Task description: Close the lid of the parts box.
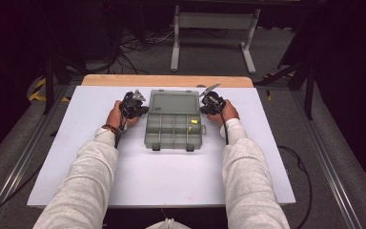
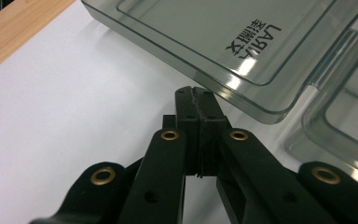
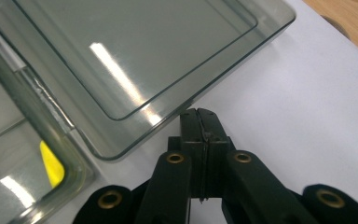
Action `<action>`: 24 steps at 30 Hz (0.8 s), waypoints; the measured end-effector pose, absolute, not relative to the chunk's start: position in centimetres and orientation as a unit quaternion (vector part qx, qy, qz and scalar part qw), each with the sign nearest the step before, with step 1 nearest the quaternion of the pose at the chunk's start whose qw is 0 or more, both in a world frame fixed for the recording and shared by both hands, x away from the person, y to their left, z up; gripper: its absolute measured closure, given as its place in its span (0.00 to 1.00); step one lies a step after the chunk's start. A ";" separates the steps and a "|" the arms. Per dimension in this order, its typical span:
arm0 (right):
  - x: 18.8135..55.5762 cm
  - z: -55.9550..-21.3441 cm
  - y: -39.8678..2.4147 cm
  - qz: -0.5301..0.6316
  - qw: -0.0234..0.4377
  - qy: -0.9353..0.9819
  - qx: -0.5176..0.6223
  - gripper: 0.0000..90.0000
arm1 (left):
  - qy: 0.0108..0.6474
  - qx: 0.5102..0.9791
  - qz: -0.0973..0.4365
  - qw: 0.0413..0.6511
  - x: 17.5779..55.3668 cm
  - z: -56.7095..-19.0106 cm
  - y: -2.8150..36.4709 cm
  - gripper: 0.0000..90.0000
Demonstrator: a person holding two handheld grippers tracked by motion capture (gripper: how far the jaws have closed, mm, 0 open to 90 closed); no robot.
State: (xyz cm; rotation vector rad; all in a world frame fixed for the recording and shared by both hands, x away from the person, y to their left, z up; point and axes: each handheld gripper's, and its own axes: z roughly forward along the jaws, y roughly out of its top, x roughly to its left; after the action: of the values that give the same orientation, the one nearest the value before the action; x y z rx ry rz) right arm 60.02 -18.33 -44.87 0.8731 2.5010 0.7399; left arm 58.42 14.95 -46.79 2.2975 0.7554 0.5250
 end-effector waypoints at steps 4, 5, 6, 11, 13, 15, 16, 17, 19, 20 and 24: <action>60.1 -44.9 -17.7 0.254 0.211 0.894 0.303 1.00 | 0.292 0.875 0.202 0.329 58.7 -46.8 14.6 1.00; 60.1 -45.0 -17.6 0.256 0.213 0.892 0.304 1.00 | 0.294 0.875 0.200 0.329 58.8 -46.8 14.6 1.00; 60.2 -45.0 -17.6 0.261 0.214 0.890 0.306 1.00 | 0.295 0.874 0.201 0.330 58.9 -46.8 14.5 1.00; 60.3 -45.4 -17.9 0.290 0.217 0.876 0.320 1.00 | 0.301 0.871 0.204 0.331 59.4 -46.6 14.2 1.00; 60.2 -45.6 -17.9 0.299 0.221 0.869 0.325 1.00 | 0.303 0.867 0.208 0.336 59.5 -46.5 14.3 1.00; 60.2 -45.6 -17.9 0.307 0.223 0.866 0.325 1.00 | 0.307 0.864 0.210 0.339 59.5 -46.4 14.3 1.00; 60.1 -45.7 -17.9 0.312 0.223 0.864 0.325 1.00 | 0.306 0.864 0.214 0.338 59.5 -46.2 14.3 1.00; 60.1 -45.7 -17.9 0.318 0.226 0.862 0.325 1.00 | 0.306 0.863 0.216 0.339 59.5 -46.1 14.4 1.00; 60.0 -45.6 -17.8 0.323 0.231 0.859 0.324 1.00 | 0.309 0.857 0.224 0.347 59.5 -45.8 14.5 1.00; 59.9 -45.5 -17.9 0.327 0.234 0.857 0.322 1.00 | 0.310 0.856 0.225 0.347 59.5 -45.7 14.5 1.00; 59.7 -45.1 -17.9 0.335 0.245 0.853 0.317 1.00 | 0.312 0.847 0.239 0.359 59.2 -45.0 14.5 1.00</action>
State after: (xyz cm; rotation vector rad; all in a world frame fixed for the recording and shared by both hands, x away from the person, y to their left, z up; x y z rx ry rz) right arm 59.68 -17.86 -45.11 0.8665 2.3280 0.9136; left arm 59.24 14.51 -44.97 2.1835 0.8041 0.6175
